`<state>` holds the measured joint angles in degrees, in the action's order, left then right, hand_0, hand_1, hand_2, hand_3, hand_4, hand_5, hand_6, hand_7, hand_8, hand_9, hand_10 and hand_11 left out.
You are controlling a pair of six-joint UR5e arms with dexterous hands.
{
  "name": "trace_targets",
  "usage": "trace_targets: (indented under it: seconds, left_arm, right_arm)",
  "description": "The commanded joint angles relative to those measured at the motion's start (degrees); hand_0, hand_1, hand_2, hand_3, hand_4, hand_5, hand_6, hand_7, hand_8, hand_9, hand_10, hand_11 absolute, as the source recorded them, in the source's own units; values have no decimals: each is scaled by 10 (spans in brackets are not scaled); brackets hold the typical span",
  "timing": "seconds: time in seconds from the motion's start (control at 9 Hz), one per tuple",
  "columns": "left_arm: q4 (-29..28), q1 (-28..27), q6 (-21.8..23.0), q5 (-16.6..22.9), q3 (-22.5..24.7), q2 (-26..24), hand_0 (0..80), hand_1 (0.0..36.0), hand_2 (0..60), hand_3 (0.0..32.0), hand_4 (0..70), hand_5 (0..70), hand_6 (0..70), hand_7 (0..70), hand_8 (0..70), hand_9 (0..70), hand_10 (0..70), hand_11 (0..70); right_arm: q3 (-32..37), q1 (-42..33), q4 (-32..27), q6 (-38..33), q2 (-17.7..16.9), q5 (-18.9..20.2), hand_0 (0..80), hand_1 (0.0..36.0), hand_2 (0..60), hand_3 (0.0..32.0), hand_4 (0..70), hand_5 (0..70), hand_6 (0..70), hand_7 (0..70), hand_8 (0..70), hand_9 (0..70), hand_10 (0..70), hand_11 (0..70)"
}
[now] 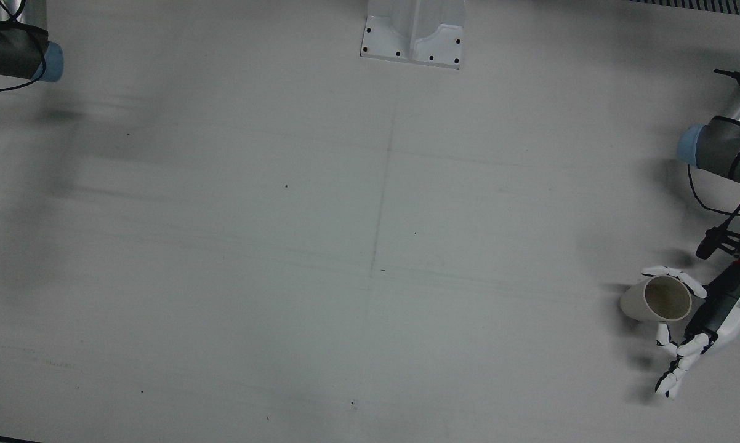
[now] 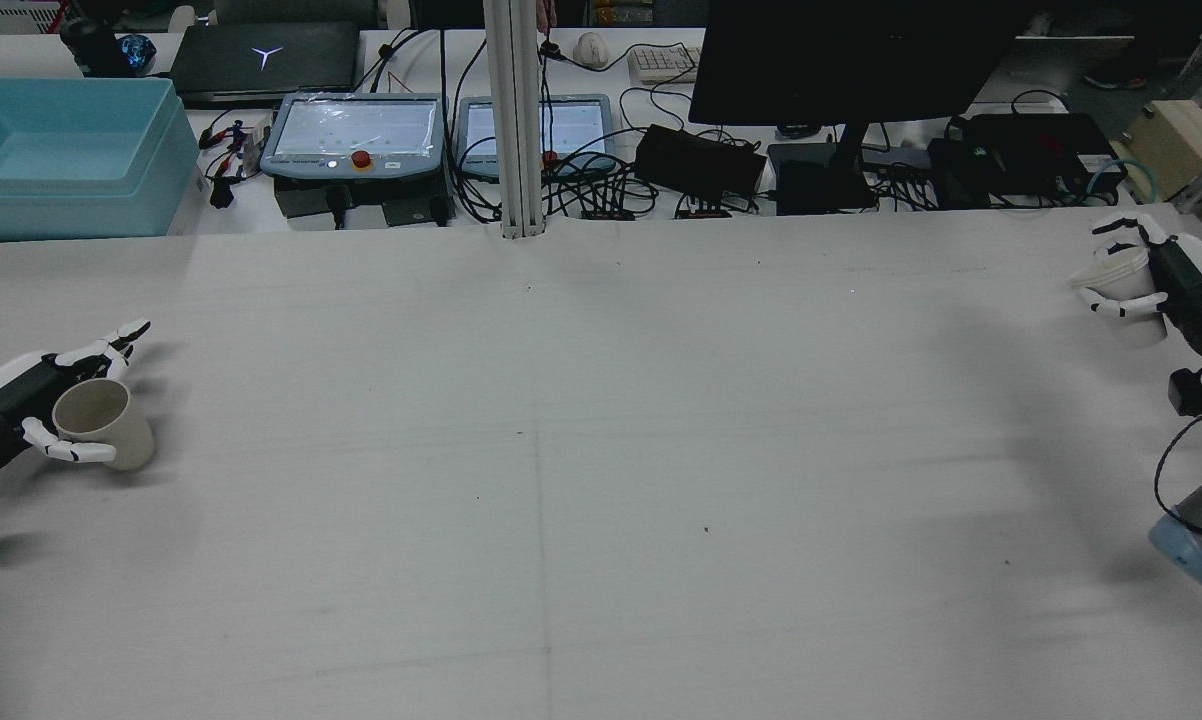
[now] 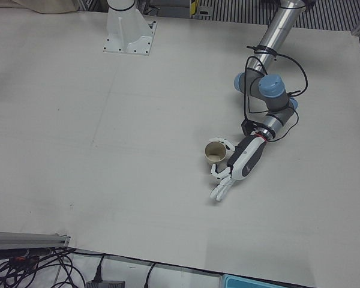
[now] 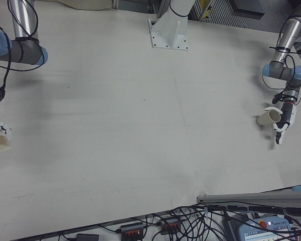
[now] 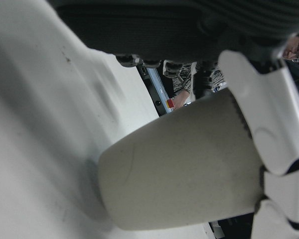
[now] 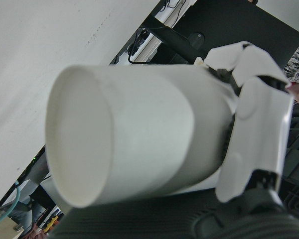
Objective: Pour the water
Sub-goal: 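Lower the left-hand cup upright onto the table, then open the left hand and pull it away from the cup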
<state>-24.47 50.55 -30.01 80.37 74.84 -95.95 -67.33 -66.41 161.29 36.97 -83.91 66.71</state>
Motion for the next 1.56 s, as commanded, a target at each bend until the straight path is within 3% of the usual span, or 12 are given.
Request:
trace_targets:
  seconds: [0.0,0.11,0.22,0.33,0.67,0.78,0.89,1.0,1.11,1.22,1.33,1.44]
  left_arm:
    - [-9,0,-1,0,-4,8,473,145,170,0,213,569,7,41,0,0,0,1]
    - [-12,0,-1,0,-3,12,474,147,161,0,203,391,2,35,0,0,0,0]
    - [-13,-1,-1,0,-3,13,475,147,139,0,189,54,0,27,0,0,0,0]
    - [-15,-1,-1,0,-4,14,478,149,130,0,178,0,0,27,0,0,0,0]
    - [-30,13,6,0,-4,23,461,129,113,0,100,0,0,28,0,0,0,0]
    - [-36,31,7,2,-4,23,437,101,94,0,98,0,1,37,0,0,0,0]
    - [-49,52,8,5,-3,23,410,81,82,0,100,0,5,45,0,0,0,0]
    - [-48,65,27,6,-4,36,326,40,60,0,111,0,7,54,0,0,0,0]
    - [-48,72,38,6,-3,38,220,11,47,0,125,0,12,64,0,0,0,0]
    - [-49,81,50,7,-2,39,100,0,40,0,133,0,15,71,0,0,0,0]
    - [-45,107,74,33,0,38,18,0,42,0,134,0,17,77,0,1,0,0]
    - [-37,154,93,69,-1,38,23,0,35,0,139,0,18,81,0,2,0,0]
  right_arm:
    - [-2,1,0,-1,1,-1,631,313,420,0,0,484,449,470,443,575,660,700]
    - [-2,1,0,-1,1,-1,632,313,418,0,0,485,446,468,443,574,658,700]
    - [-2,1,0,-1,1,-1,631,313,418,0,0,483,445,468,443,572,657,700]
    - [-2,1,0,0,1,-1,636,316,419,0,0,486,445,468,440,571,656,700]
    - [2,3,0,3,-3,-1,635,303,359,0,0,466,437,462,439,573,659,700]
    - [2,3,-2,2,-6,-5,624,263,204,0,0,413,389,435,407,541,593,700]
    - [2,2,-8,0,-8,-7,553,190,49,0,0,278,262,334,273,390,424,619]
    - [8,3,-8,-1,-13,-6,469,77,0,0,0,103,52,72,68,38,103,163]
    - [33,7,-14,-5,-7,-6,382,6,0,34,0,12,0,0,4,0,0,1]
    - [42,8,-39,-4,-6,-5,310,0,0,148,0,0,0,0,0,0,0,0]
    - [42,6,-59,-23,-10,-4,285,0,0,202,0,0,0,0,0,0,0,0]
    - [43,7,-58,-47,-11,-2,292,0,0,218,0,0,0,0,0,0,0,0]
